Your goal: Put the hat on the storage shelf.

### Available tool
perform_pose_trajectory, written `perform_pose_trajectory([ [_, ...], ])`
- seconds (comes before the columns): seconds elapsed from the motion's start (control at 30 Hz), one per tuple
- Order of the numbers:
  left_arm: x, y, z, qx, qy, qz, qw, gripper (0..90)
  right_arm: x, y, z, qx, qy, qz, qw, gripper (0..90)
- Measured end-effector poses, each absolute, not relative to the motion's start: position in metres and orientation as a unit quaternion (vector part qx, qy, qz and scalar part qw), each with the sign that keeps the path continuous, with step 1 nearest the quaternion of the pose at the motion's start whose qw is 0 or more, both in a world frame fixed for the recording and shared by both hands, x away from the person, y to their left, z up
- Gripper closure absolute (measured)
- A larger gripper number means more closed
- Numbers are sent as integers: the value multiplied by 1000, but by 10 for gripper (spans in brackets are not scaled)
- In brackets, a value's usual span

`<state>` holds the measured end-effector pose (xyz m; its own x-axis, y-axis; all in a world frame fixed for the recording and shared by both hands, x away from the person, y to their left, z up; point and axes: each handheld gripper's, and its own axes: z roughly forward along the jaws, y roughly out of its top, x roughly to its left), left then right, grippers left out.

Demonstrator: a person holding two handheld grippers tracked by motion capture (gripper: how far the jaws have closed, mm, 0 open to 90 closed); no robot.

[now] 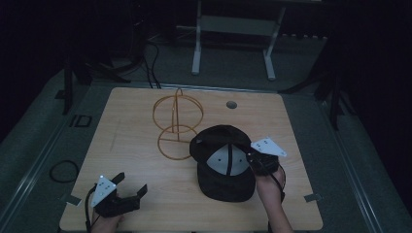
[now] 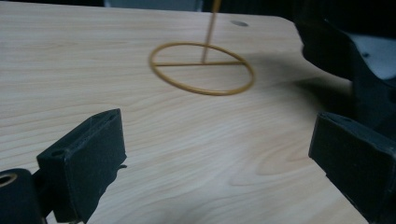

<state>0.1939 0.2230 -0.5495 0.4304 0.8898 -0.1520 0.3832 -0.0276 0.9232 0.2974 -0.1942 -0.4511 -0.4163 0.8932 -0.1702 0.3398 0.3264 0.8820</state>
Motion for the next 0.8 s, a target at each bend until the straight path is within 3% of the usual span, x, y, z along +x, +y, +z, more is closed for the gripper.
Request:
perform_pose_trajectory([
  [0.1, 191, 214, -543, 684, 449, 240, 523, 41, 290, -192, -440, 404, 731, 412, 364, 882],
  [0.3, 192, 199, -535, 704, 434, 209, 522, 41, 285, -190, -418, 392, 722, 451, 350, 883],
  [0.8, 204, 170, -504, 723, 364, 215, 546, 42, 266, -176, -374, 340, 714, 506, 345, 883],
])
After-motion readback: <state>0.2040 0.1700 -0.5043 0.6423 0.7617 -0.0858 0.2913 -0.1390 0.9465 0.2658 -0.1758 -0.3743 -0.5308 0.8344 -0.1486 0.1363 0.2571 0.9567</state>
